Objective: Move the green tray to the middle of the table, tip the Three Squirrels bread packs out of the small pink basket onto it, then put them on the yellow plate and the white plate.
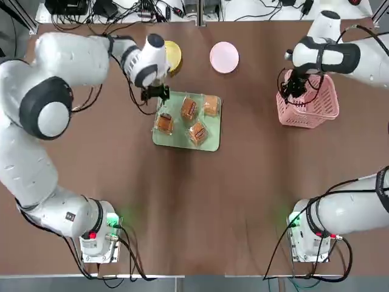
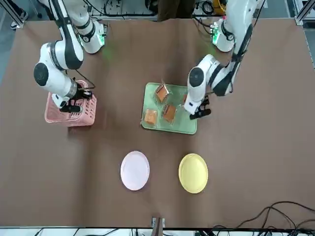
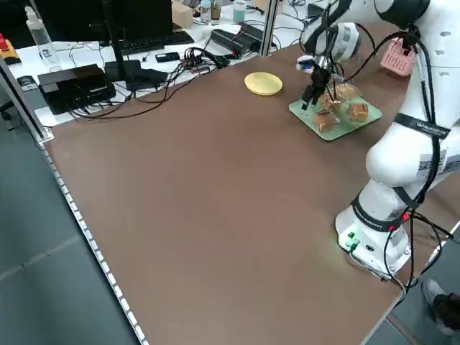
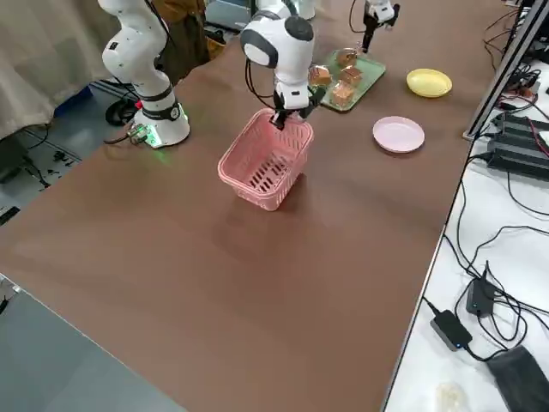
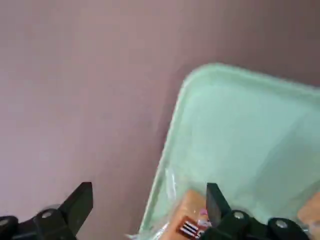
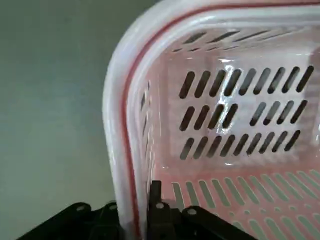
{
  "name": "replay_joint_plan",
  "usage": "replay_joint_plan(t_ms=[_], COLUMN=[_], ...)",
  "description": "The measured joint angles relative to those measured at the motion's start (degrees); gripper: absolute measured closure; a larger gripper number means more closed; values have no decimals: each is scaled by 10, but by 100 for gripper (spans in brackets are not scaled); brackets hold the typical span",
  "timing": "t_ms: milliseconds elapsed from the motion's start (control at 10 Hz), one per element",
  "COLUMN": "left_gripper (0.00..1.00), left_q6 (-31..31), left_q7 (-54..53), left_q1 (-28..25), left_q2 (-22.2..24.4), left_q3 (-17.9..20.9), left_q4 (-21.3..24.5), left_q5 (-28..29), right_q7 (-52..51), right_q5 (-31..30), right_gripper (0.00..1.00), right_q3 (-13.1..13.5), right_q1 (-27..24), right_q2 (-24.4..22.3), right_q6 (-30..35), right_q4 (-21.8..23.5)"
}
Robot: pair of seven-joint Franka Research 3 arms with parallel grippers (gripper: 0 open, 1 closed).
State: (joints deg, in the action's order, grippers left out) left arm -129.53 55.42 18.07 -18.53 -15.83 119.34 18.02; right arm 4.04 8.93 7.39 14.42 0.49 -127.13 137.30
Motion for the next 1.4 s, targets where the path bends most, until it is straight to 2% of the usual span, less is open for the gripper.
replay_joint_plan(t_ms=[100, 300, 400, 700, 900, 1000, 1200, 1400], left_gripper=[0, 0, 0, 0, 0, 0, 0, 0], left_q6=[1, 3, 4, 4, 3, 3, 4, 11], left_q7=[0, 6, 27, 62, 55, 54, 42, -15], left_q1=[1, 32, 60, 99, 107, 118, 143, 147], left_q2=[10, -9, -34, -128, -192, -211, -217, -211], left_q3=[-1, -5, -5, -5, -4, -5, -5, -5], left_q4=[-24, -98, -133, -218, -253, -260, -264, -262], left_q5=[0, -1, -1, -1, 47, 67, 77, 78], right_q7=[6, 24, 24, 24, 24, 24, 24, 24], right_q5=[-1, -1, -1, -2, -3, -4, -13, -15], right_gripper=[93, 92, 91, 76, 84, 84, 74, 45], right_q3=[3, 5, 5, 4, -7, -15, -17, -15], right_q1=[0, 0, 0, 2, 6, 7, 8, 8], right_q2=[4, 18, 27, 34, 34, 34, 33, 32], right_q6=[-16, -48, -56, -56, -47, -45, -40, 1], right_q4=[7, 9, 9, 9, 8, 8, 2, -37])
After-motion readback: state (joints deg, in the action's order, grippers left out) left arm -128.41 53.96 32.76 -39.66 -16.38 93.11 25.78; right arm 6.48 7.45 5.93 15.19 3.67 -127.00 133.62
